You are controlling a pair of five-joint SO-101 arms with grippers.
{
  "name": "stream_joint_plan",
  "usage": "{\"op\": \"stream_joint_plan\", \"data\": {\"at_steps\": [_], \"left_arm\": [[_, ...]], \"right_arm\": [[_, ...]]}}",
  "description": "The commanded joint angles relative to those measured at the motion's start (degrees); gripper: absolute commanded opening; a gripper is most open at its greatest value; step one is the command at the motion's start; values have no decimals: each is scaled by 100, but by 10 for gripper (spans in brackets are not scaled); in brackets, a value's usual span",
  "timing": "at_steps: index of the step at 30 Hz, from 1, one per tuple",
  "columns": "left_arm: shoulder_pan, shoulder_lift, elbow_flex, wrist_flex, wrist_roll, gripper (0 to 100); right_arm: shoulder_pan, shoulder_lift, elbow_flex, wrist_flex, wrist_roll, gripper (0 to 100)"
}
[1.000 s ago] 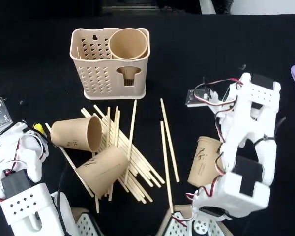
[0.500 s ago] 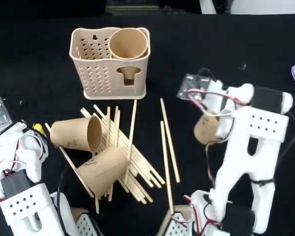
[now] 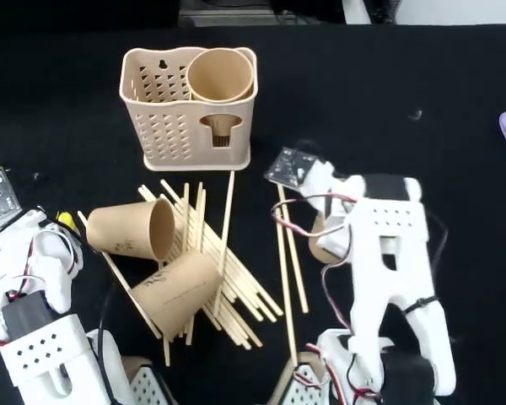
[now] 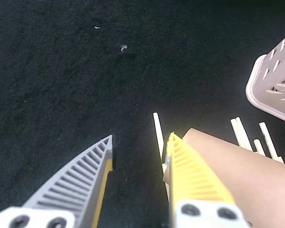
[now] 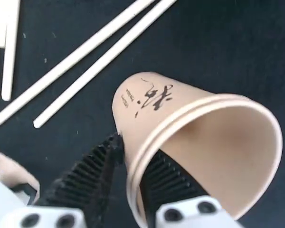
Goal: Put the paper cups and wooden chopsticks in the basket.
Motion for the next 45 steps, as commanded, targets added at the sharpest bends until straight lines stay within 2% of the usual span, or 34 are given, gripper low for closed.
{"op": "stream_joint_plan", "data": {"at_steps": [1, 6, 10, 19, 27, 31, 34, 38, 45], "left_arm": [[-22, -70, -66, -123, 70, 191], [-22, -70, -66, -123, 70, 191], [-22, -70, -66, -123, 70, 191], [-22, -70, -66, -123, 70, 191], [-22, -70, -66, -123, 70, 191], [-22, -70, -66, -123, 70, 191], [-22, -70, -66, -123, 70, 191], [-22, -70, -66, -123, 70, 191], [-22, -70, -66, -123, 70, 191]], "right_arm": [[-202, -163, -48, -149, -158, 14], [-202, -171, -374, -88, -185, 11], [-202, -171, -848, 352, -185, 11], [-176, -778, -2747, 703, -1090, 11], [-1073, -875, -3925, 9, -2189, 11], [-1873, -831, -4488, -448, -2558, 11], [-2391, -488, -4752, -826, -2664, 11], [-2655, 391, -5534, -923, -2673, 11], [-2699, 2466, -7714, -18, -2655, 11]]}}
